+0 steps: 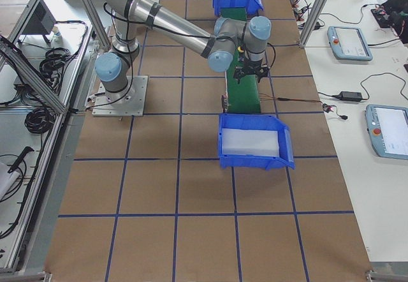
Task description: Transport two buttons from left to right
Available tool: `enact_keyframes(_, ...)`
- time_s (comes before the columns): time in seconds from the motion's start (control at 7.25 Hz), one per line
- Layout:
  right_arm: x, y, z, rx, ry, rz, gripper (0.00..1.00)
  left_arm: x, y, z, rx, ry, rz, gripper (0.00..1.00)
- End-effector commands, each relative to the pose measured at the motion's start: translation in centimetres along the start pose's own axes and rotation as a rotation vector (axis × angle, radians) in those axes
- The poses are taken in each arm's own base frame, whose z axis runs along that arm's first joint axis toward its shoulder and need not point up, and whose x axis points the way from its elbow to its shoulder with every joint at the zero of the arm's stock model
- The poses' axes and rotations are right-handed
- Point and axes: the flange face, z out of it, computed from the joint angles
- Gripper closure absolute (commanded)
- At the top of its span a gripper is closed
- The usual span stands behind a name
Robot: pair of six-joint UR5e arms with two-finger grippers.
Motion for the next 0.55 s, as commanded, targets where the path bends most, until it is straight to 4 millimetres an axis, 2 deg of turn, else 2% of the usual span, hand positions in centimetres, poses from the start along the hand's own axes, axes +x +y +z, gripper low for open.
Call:
enact_keyframes(0.0, 0.05, 0.03, 0.13, 0.0, -0.001, 0.002, 0.0, 0.0, 0.04, 0.0, 0.0, 0.0, -0.002, 0.0)
enact_keyframes(0.41, 0.12, 0.08, 0.51, 0.002, -0.007, 0.003, 0.0, 0.01, -0.06, 0.15, -0.003, 0.0, -0.002, 0.0)
